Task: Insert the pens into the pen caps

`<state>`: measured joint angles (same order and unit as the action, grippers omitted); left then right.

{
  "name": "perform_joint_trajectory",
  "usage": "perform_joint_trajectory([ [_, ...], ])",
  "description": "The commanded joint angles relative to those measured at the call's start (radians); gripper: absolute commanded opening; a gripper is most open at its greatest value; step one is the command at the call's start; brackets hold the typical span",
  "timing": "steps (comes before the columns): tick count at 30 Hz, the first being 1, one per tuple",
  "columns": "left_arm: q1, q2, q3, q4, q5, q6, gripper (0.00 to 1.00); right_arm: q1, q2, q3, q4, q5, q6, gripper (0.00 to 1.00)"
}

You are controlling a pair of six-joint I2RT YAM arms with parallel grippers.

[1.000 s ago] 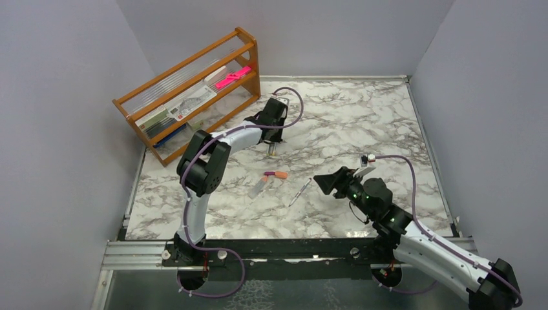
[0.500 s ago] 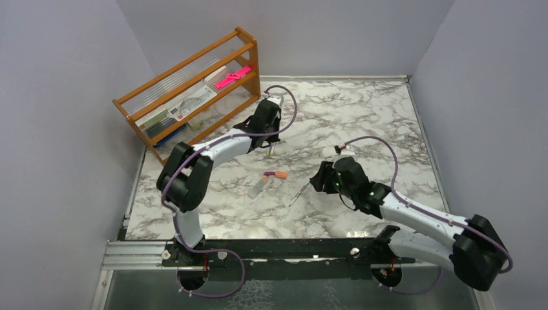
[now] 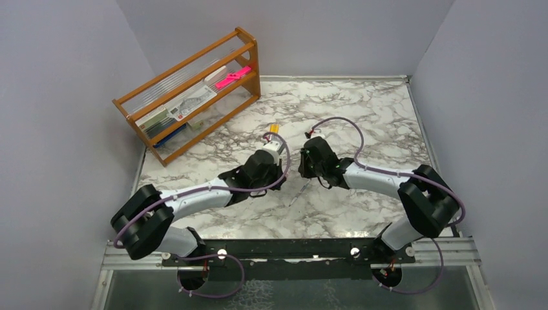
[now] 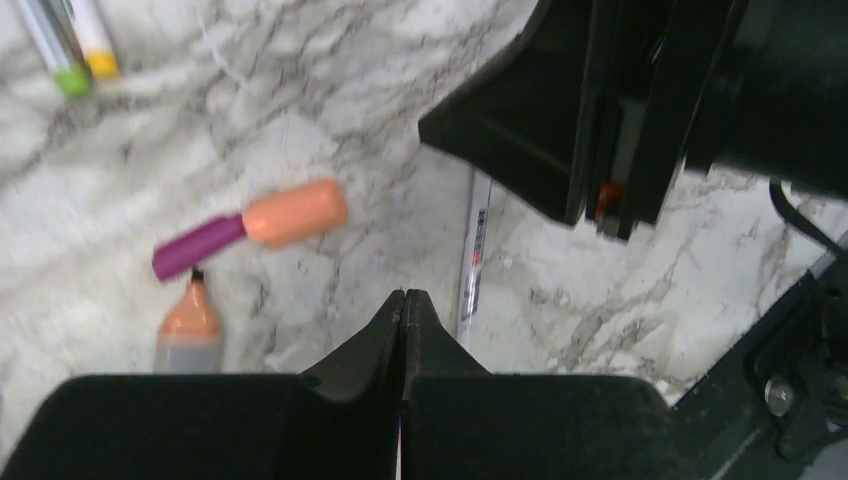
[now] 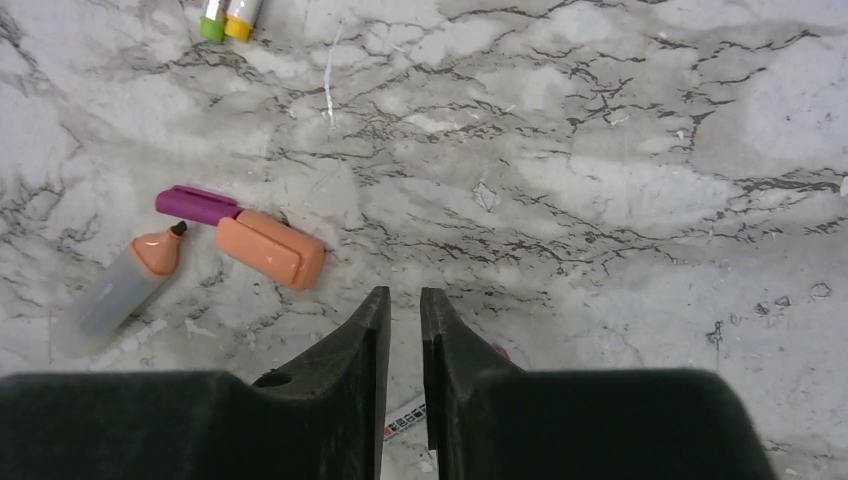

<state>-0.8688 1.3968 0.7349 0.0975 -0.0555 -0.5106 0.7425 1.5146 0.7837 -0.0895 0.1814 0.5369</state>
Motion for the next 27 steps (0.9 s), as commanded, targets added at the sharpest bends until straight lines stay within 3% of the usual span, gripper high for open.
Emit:
perform_joint_trajectory([
  [1,-0.009,-0.112,-0.159,0.155,0.099,-0.235,0.00,0.003,0.063,0.018,0.033,-0.013,-0.004,0.17],
  [9,-0.169,-0.105,-0.215,0.279,0.142,-0.403,0.00,0.002,0.078,-0.028,0.058,-0.026,0.022,0.15],
  [14,-0.252,0.017,-0.190,0.312,0.140,-0.416,0.00,0.003,0.055,-0.057,0.053,-0.022,0.033,0.12],
  [27,-0.142,0.195,-0.216,0.343,0.223,-0.392,0.00,0.003,-0.092,-0.200,0.061,-0.072,0.045,0.11],
])
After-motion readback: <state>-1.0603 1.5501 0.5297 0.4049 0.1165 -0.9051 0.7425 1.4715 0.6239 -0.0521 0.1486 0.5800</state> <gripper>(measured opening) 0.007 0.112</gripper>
